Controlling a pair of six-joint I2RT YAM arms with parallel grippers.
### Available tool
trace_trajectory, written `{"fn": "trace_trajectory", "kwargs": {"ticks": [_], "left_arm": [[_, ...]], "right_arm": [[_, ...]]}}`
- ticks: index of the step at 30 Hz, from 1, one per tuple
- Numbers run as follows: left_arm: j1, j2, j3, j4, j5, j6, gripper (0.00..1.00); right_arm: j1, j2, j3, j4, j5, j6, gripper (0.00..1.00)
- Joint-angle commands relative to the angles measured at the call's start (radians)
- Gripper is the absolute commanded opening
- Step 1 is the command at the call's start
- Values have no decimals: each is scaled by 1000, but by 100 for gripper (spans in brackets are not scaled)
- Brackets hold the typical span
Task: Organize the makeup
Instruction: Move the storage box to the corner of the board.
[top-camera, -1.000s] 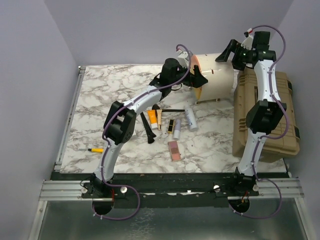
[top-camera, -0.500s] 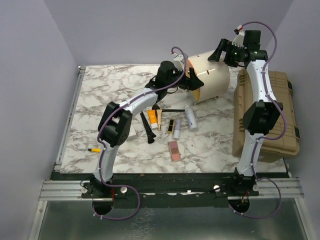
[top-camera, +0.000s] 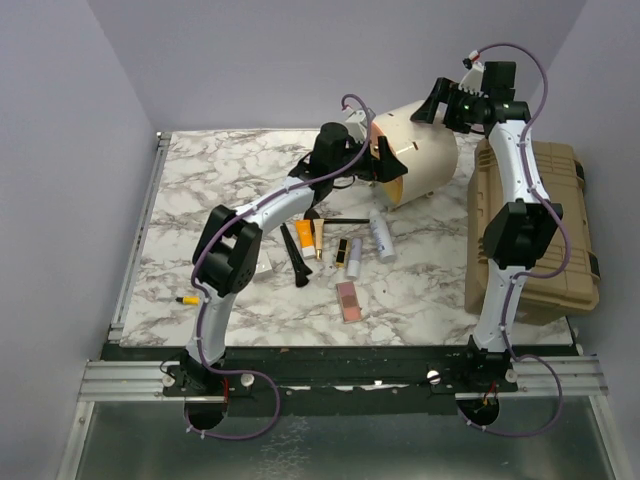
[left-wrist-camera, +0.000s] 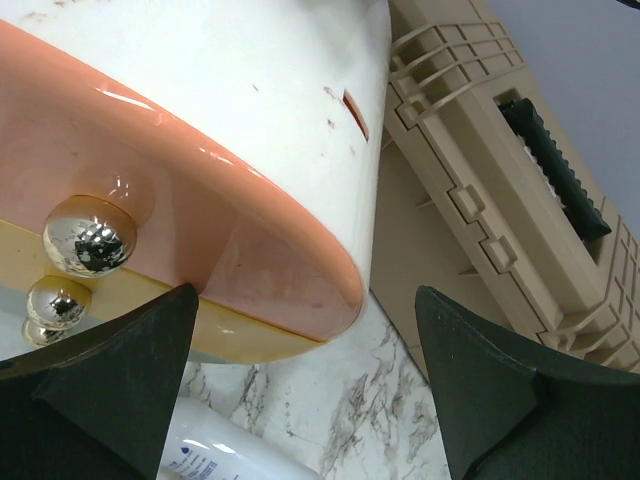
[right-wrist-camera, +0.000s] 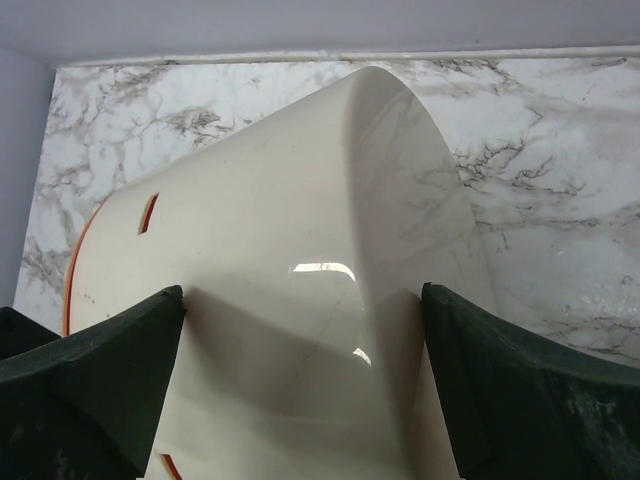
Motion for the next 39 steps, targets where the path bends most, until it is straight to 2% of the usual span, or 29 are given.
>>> {"fn": "trace_trajectory", "kwargs": {"ticks": [1,5,10,16,21,30,35,39], "left_arm": [[-60,-72,-47,48,52,4,91],[-68,-107,-111,49,42,6,91],[-78,-163,-175,49,23,12,91],[-84,-238,-234,48,18,-4,91],[-99,-281,-273,47,20,12,92],[-137,-332,-354,47,8,18,92],[-138,-352,-366,-14,-14,69,93],[-137,-404,-358,-88,-30,140,94]], "right_arm": [[109,80,-61,-206,-107,-30,100],[119,88,-63,-201,-129,-46,100],[142,90,-72,-200,-225,-67,100],[182,121,-39,-241,-235,-108,100],[229,152,-3,-297,-180,-154,100],[234,136,-14,-278,-210,-170,100],[234,132,224,-313,60,-184,100],[234,-16,90,-152,226,-211,100]]}}
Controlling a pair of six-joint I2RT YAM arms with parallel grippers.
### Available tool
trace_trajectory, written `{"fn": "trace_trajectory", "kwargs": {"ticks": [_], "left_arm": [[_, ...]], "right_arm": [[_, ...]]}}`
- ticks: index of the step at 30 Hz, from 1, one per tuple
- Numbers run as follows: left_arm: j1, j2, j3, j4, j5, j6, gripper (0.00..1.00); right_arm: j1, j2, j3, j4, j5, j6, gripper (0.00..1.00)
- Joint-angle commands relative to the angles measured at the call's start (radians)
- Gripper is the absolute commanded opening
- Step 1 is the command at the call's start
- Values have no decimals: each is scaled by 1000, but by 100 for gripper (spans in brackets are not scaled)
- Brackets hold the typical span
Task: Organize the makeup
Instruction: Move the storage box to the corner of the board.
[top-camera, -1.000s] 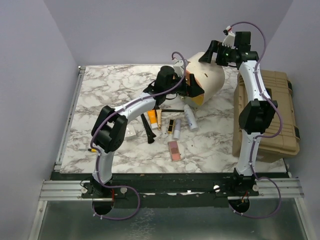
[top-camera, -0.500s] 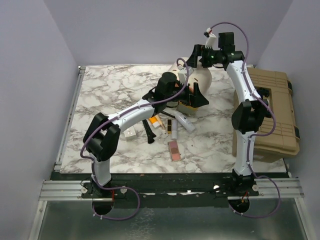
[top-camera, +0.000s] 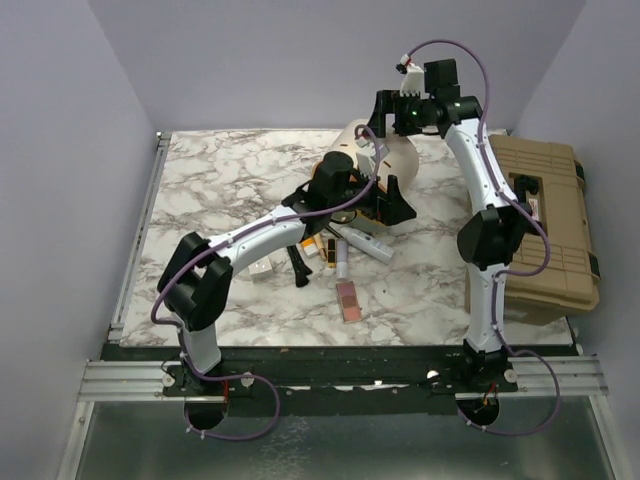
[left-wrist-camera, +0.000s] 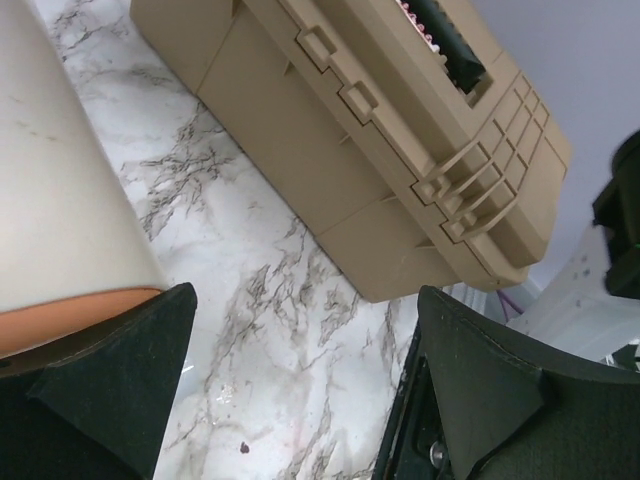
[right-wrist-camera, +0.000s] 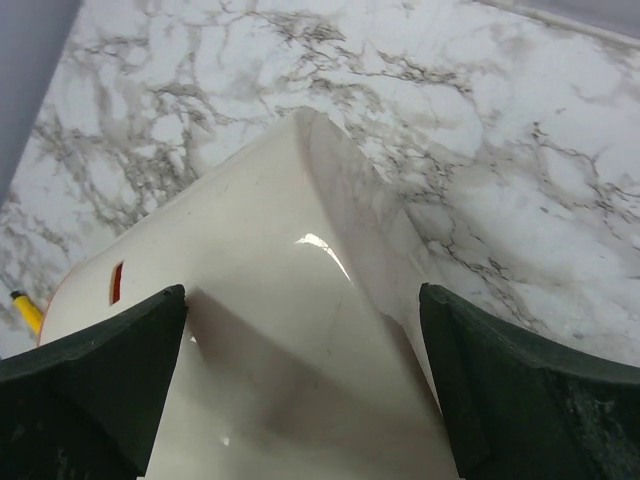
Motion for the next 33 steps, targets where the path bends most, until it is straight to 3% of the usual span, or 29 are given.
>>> {"fn": "trace_trajectory", "kwargs": {"ticks": [1,8,12,14,21,23,28,33], "left_arm": [[6,-96,-14,-75,-55,105,94],[11,-174,-61,-87,-53,172,95],[21,-264,-129,-93,-80,201,96],[34,-341,-195,-91,-164,224,98],[116,-549,-356,-147,-391,281,99],[148,-573,-385,-149,-427,270,99],[217,-560,-419,-186,-507,186,99],[310,-501,-419,-194,-505,51,99]], "right_arm": [[12,-127,-123,24,269,-71,100],[12,-295,-190,82,376,-27,100],[12,-478,-460,210,454,87,99],[11,-570,-602,267,459,169,98],[11,-851,-1062,577,217,380,95],[11,-868,-1066,594,194,471,92],[19,-877,-1041,594,75,499,92],[18,-909,-1092,480,255,526,94]]}}
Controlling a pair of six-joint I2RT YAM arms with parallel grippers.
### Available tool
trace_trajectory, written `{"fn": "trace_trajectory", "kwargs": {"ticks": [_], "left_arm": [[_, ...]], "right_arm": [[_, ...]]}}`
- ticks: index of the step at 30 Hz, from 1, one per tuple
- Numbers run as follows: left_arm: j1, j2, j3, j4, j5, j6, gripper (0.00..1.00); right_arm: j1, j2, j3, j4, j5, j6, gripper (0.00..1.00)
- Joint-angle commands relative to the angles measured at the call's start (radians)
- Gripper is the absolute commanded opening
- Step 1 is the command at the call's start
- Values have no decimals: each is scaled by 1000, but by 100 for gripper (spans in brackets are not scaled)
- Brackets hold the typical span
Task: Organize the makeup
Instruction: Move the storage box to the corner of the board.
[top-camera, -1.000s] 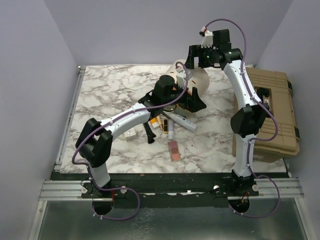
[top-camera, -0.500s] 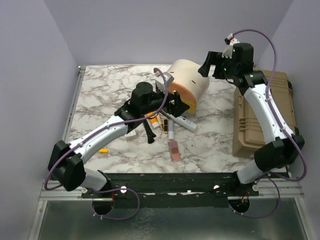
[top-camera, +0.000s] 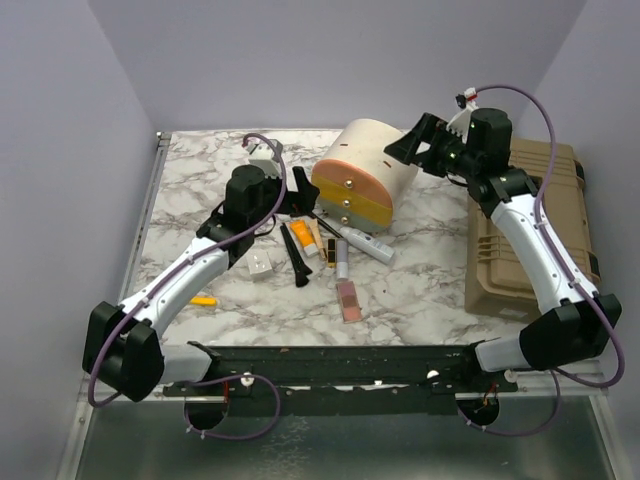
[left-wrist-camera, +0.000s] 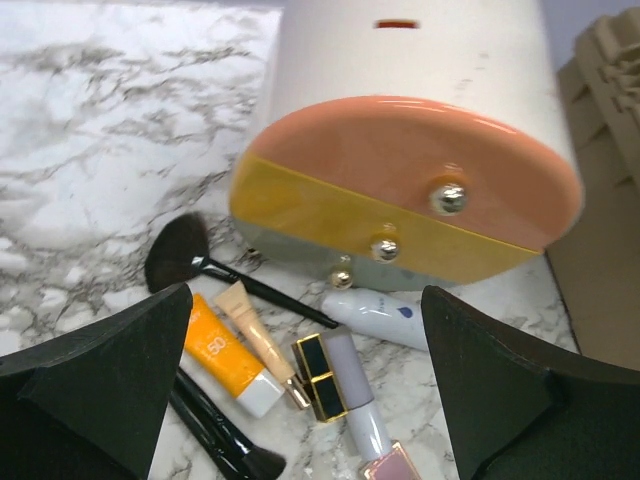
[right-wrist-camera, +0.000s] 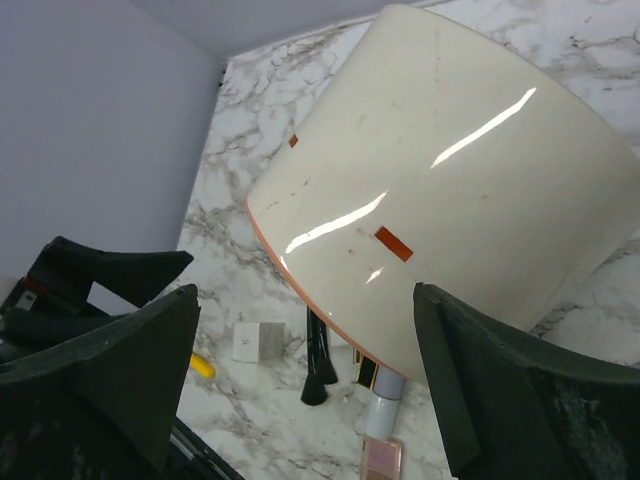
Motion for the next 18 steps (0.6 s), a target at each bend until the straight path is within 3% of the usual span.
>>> {"fn": "trace_trajectory", "kwargs": {"ticks": [1,4,10,18], "left_arm": [[82,70,18,-37,11,-131,99],[114,154,100,-4,183,-110,99],[141,267,205,25,301,-89,99],[154,337,235,74,303,-90,99]], "right_arm": [[4,-56,-87,-1,99,102,94],[5,-34,-121,13,9,132,94],[5,-35,-187,7,44,168,95],[5,-83,-366,96,86,364,96]]}}
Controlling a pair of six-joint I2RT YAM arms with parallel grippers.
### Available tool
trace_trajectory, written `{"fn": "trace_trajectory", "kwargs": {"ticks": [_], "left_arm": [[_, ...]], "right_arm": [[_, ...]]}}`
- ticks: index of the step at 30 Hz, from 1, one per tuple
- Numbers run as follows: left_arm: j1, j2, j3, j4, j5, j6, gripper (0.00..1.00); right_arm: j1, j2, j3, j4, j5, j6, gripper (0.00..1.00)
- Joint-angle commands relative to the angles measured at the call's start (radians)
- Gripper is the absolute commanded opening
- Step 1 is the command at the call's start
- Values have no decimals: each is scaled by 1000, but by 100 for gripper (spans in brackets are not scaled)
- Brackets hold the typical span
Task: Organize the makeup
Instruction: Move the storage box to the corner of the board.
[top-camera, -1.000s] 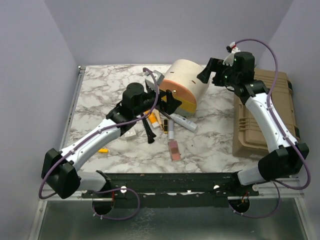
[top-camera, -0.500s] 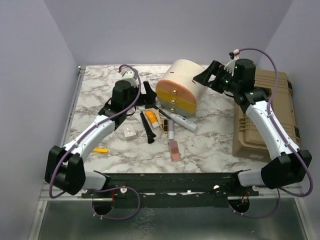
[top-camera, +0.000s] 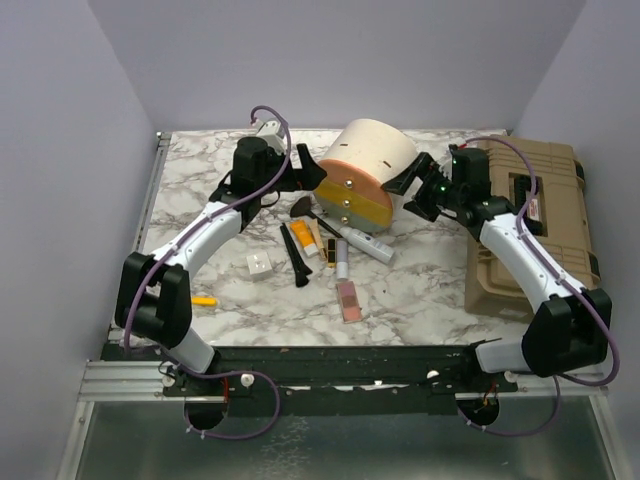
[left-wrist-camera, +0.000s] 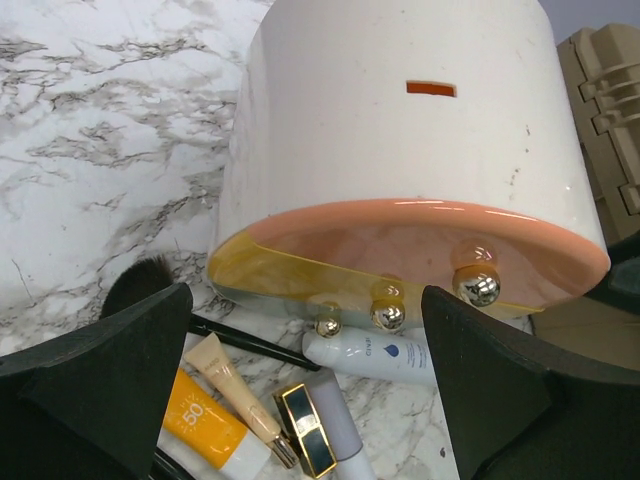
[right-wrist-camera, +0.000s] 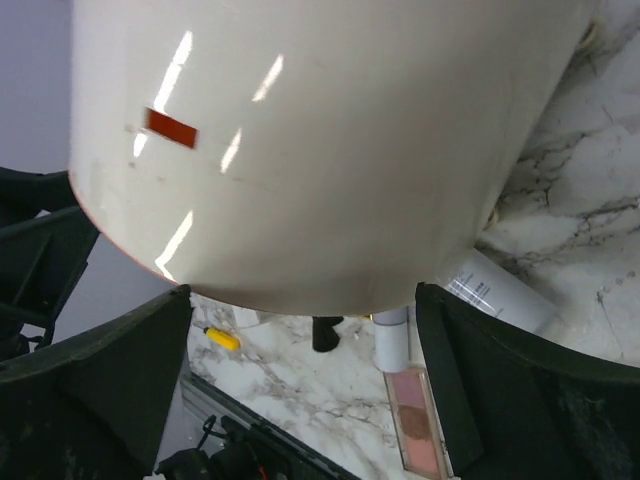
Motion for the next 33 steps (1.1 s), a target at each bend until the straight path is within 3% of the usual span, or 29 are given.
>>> {"fn": "trace_trajectory", "kwargs": {"ticks": [1,3,5,8,11,15,21,27,33], "left_arm": [[14,40,31,77,75,-17,99],[14,48,25,113,102,-47,99],[14,54,33,115,125,-70,99],[12,48,19,132,130,-83,99],[12,57,12,136,126,-82,99],[12,66,3,149,137,-101,99],[12,18,-84,88,96,-62,99],[13,-49,-154,100,59,-50,99],[13,-35,-152,88,82,-52,99]], "right_arm": [[6,-70,-138,144,43,182,96],[5,-100,-220,262,13,225,96],[7,-116,-226,273,10,224,96],[8,-134,-217,292,-7,150,96],[9,-156,-270,449,-105,51,97],[9,-119,-236,256,-15,-9,97],[14,-12,-194,240,-127,-58,96],[17,47,-142,191,27,-128,93],[16,162,-43,217,50,-175,89]]}}
